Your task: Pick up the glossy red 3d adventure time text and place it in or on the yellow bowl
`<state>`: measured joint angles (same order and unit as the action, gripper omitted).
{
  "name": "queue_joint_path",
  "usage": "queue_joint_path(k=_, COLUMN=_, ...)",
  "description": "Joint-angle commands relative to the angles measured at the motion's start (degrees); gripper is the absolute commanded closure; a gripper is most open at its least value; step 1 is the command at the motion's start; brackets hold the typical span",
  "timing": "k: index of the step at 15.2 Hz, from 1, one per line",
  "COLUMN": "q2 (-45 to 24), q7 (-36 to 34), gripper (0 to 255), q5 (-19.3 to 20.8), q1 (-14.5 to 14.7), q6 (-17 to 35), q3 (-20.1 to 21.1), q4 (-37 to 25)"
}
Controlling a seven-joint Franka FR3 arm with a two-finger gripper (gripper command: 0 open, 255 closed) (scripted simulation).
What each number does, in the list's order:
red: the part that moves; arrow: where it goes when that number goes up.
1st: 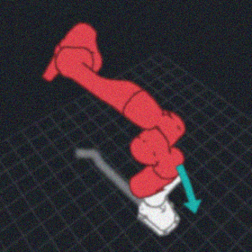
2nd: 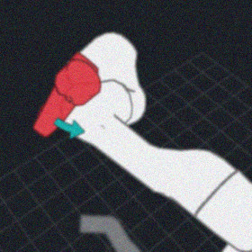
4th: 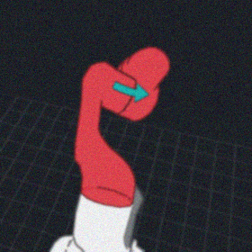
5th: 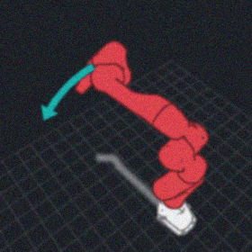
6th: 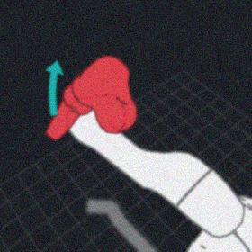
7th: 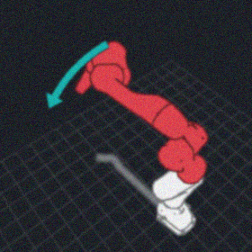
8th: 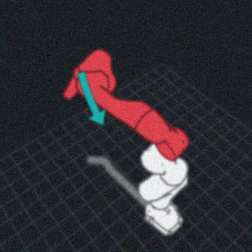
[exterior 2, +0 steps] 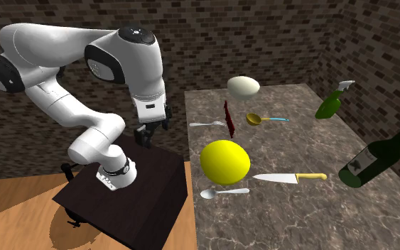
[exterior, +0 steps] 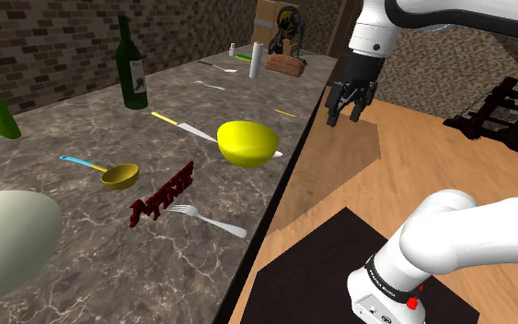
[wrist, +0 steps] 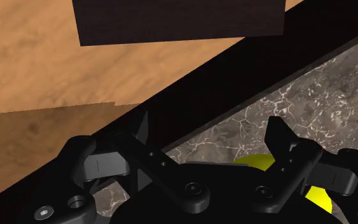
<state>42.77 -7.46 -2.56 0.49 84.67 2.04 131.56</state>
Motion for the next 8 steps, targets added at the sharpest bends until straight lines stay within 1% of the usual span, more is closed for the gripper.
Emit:
queue_joint_path(k=1, q2=0.0, q7=0.0, gripper=0, q5=0.0, q1=0.0, q6=0.0, q3=0.0, q4=0.0)
queue_joint_path(k=5, q2=0.31, q7=-10.45, gripper=0, q5=-4.54, q1=-0.02, q6=2.58, q3=5.99, q4=2.26)
queue_joint_path(k=8, q2=-0.69, q7=-18.23, gripper=0, q5=-7.8, q1=-0.08, q6=4.96, q3=10.63, q4=2.93)
